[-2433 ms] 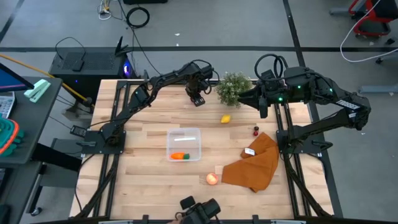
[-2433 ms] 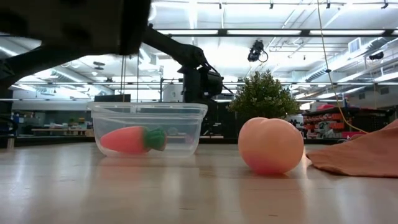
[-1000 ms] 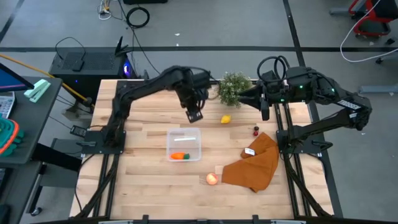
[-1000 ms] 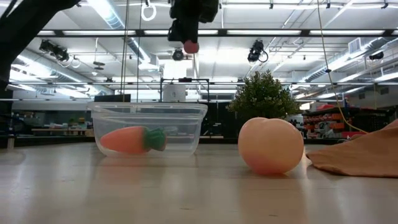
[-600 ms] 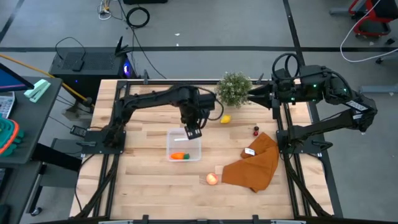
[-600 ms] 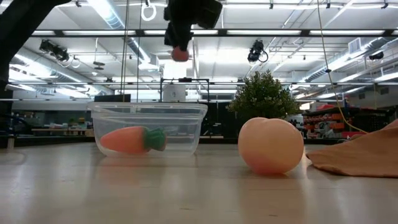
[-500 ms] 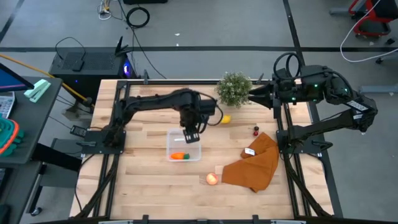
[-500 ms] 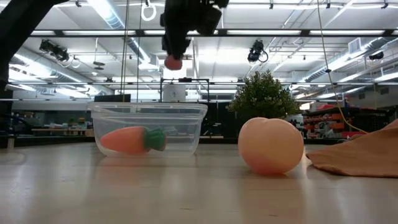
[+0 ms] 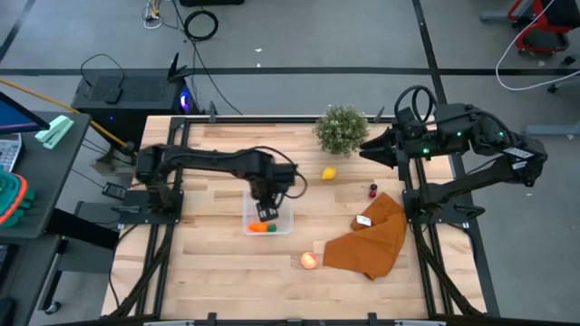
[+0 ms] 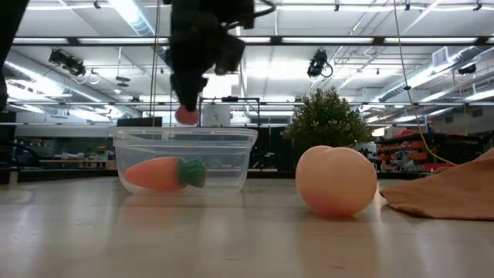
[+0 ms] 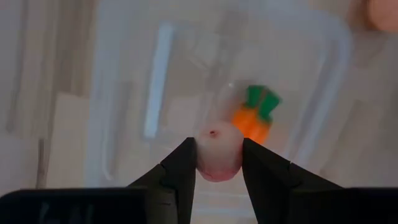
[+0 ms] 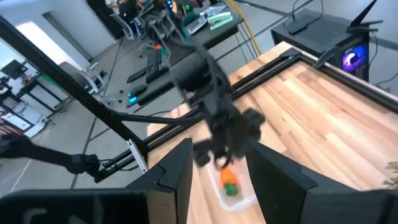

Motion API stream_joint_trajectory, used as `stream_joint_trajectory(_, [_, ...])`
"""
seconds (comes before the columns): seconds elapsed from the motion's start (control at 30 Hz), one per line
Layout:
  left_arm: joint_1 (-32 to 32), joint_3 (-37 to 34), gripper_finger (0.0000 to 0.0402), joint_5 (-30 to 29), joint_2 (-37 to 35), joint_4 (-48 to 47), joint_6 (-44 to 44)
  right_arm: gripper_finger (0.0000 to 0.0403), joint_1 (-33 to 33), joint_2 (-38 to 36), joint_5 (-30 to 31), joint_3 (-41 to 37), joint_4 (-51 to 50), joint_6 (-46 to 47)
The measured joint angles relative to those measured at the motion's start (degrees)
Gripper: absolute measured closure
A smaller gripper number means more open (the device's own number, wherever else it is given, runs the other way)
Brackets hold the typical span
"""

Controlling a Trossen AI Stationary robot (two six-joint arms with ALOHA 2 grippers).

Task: Pick and placing Produce into tupperware
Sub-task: Put the pink peach into the transparent bin

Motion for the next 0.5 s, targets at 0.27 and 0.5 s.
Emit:
stream_joint_trajectory(0.27, [1.3,-12.8,0.0282,-0.8,-4.5,11.9,1.5,0.0280,3.3,3.3,3.3,0.0,1.9,0.9])
stream_joint_trajectory(0.5, [1.4,-16.8,0.0273,-1.5,-3.4,16.6,2.2,0.0280,4.9,6.4,3.5,0.0,2.9,2.7])
